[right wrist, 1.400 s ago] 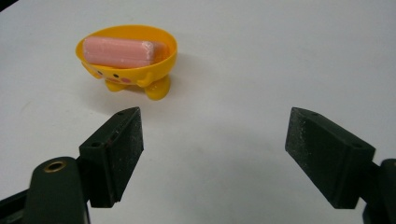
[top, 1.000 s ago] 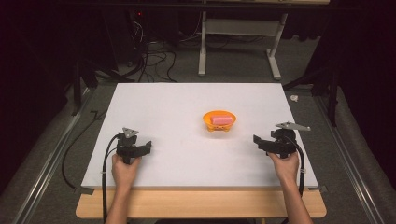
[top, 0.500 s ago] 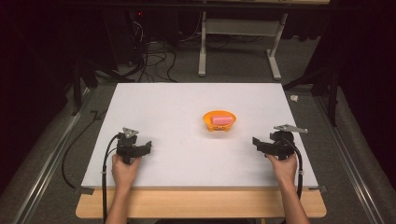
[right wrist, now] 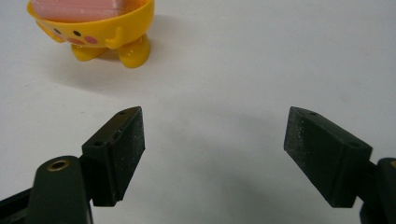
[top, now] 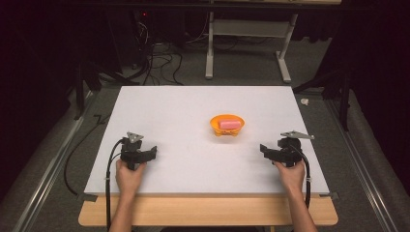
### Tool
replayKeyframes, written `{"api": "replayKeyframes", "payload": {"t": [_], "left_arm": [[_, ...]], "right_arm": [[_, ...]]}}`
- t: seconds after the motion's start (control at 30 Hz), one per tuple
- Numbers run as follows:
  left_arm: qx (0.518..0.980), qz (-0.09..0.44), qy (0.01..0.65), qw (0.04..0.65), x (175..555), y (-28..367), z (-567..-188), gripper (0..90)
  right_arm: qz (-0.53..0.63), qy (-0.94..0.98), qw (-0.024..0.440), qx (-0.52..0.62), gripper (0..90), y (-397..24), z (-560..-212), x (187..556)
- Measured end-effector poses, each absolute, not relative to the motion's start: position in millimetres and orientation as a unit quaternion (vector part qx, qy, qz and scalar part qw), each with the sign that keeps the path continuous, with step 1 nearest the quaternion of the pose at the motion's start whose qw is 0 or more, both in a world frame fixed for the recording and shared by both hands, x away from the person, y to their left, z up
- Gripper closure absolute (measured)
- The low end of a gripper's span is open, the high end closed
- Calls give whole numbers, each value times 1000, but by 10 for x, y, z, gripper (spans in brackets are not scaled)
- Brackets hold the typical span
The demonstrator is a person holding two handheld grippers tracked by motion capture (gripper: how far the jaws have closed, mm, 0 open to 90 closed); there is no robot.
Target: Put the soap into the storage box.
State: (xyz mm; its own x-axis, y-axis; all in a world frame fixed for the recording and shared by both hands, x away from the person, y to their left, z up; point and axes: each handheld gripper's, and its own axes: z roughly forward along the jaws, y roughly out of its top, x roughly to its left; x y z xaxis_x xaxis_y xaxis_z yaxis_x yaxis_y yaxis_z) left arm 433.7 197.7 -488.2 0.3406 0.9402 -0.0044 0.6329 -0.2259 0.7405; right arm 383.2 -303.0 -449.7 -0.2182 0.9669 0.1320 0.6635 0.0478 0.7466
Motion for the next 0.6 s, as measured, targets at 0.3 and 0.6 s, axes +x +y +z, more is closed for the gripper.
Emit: {"api": "replayKeyframes", "payload": {"t": [0.3, 0.6], "left_arm": [[748, 231, 526, 332, 4336, 1976, -4882, 233], [748, 232, 525, 332, 4336, 1976, -4882, 233]], "right_arm": [[341, 702, 217, 586, 212, -2982, -4604, 3893], [325, 708, 226, 585, 212, -2939, -4683, 3928]]}}
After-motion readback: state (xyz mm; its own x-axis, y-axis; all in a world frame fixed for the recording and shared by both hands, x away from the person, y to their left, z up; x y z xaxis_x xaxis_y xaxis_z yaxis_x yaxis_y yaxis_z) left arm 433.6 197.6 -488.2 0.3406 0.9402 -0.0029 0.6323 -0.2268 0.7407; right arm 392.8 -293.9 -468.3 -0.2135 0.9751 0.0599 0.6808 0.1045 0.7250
